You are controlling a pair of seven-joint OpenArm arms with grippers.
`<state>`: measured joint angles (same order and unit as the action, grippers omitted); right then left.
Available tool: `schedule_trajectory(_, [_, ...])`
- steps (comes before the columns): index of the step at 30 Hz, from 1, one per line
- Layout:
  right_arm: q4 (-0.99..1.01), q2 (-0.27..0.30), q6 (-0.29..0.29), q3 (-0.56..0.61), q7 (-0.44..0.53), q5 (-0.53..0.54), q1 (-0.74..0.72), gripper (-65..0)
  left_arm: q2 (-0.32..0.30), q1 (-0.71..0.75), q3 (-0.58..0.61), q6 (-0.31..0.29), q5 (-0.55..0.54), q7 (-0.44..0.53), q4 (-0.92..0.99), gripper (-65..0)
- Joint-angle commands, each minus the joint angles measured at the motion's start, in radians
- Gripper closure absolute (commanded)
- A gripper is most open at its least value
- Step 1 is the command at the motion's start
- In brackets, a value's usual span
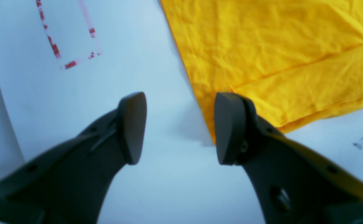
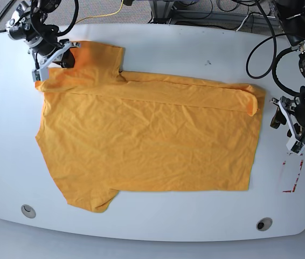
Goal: Layout the t-shirt on the table in an organized manner, then fold the t-shirt properly
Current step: 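Move the right gripper to the collar corner and grasp the fabric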
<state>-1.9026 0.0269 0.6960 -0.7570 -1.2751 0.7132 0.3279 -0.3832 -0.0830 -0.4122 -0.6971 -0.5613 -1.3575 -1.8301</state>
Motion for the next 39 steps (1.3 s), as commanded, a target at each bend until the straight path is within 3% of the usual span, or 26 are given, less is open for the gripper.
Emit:
schedule_trajectory(1, [-0.016,0.043,0.002,-0.006,-0.028,0.081,-0.049,-1.3,-0.015,-0.008,-0.003,-0.001,-0.009,0.016,-0.012,-32.6])
schedule_trajectory(5, [-0.015,0.054,0.002,-0.009,-0.047,0.131,-0.115,-1.4,-0.015,-0.001,-0.001,-0.001,-0.009,0.016,-0.013,-32.6])
schedule_trajectory(12, [0.033,0.061,0.002,-0.005,-0.05,0.125,-0.26,-1.7,-0.015,0.001,-0.001,-0.001,-0.009,0.016,-0.013,-32.6])
schedule_trajectory(21, [0.286,0.107,0.002,-0.006,-0.047,0.069,-0.441,-3.2,-0.015,0.025,-0.001,-0.001,-0.009,0.016,-0.015,-32.6])
schedule_trajectory(25, [0.392,0.129,0.002,-0.003,-0.045,0.056,-0.514,-17.0,-0.015,0.025,-0.001,-0.001,-0.009,0.016,-0.015,-32.6])
schedule_trajectory(28, [0.435,0.143,0.002,-0.003,-0.011,0.055,-0.557,-36.1,-0.015,0.027,-0.001,-0.001,-0.009,0.016,-0.015,-32.6])
schedule_trajectory(33, [0.438,0.189,0.002,0.0,0.03,0.055,-0.57,-60.7,-0.013,0.027,-0.001,-0.001,-0.009,0.016,-0.015,-32.6])
schedule_trajectory(35, [0.435,0.202,0.002,0.0,0.031,0.056,-0.57,-65.0,-0.013,0.027,-0.001,-0.001,-0.009,0.016,-0.015,-32.6])
schedule_trajectory(39, [0.433,0.249,0.002,-0.003,0.021,0.064,-0.543,-65.0,-0.012,0.027,-0.001,-0.001,-0.012,0.016,-0.015,-32.6])
